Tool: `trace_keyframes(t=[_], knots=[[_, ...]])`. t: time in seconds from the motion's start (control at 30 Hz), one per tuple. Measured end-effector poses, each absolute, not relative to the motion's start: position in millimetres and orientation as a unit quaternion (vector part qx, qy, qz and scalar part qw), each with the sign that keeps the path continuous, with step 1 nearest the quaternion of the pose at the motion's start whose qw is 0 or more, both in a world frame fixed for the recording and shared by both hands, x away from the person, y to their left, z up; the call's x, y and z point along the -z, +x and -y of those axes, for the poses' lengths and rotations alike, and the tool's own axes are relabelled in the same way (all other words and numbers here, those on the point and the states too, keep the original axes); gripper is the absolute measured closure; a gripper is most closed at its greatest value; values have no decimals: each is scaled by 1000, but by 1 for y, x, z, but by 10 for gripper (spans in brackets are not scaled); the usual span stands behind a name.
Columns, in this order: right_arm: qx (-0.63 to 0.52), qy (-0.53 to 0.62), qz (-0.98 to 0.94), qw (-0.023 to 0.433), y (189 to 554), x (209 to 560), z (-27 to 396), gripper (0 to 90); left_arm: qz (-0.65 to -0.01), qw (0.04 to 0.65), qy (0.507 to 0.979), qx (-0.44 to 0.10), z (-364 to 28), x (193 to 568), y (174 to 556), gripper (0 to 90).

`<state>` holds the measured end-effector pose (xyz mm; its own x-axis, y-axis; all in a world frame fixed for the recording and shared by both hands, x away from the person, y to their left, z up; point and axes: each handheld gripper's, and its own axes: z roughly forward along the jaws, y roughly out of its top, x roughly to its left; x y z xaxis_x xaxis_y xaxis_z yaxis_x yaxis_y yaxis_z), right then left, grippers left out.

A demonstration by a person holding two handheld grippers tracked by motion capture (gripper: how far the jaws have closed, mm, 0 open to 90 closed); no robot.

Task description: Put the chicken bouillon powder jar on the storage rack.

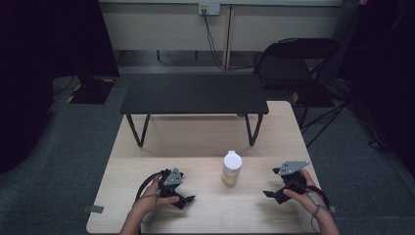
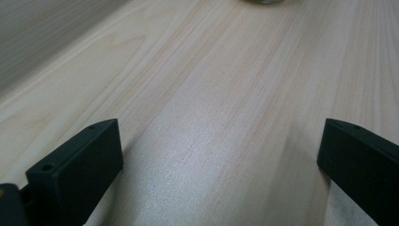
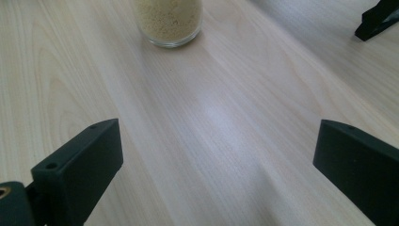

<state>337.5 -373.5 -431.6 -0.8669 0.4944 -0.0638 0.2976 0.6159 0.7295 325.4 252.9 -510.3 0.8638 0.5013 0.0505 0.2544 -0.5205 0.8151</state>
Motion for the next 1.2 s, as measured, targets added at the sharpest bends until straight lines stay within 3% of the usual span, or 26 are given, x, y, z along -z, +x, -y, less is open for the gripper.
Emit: trace_keyframes(t=[0.57, 1.2], knots=[[-391, 213, -887, 125, 339, 432, 373, 9, -224, 438, 858, -144, -252, 511, 322, 0], [-424, 153, -886, 109, 375, 423, 321, 8, -224, 439, 858, -145, -253, 512, 322, 0]])
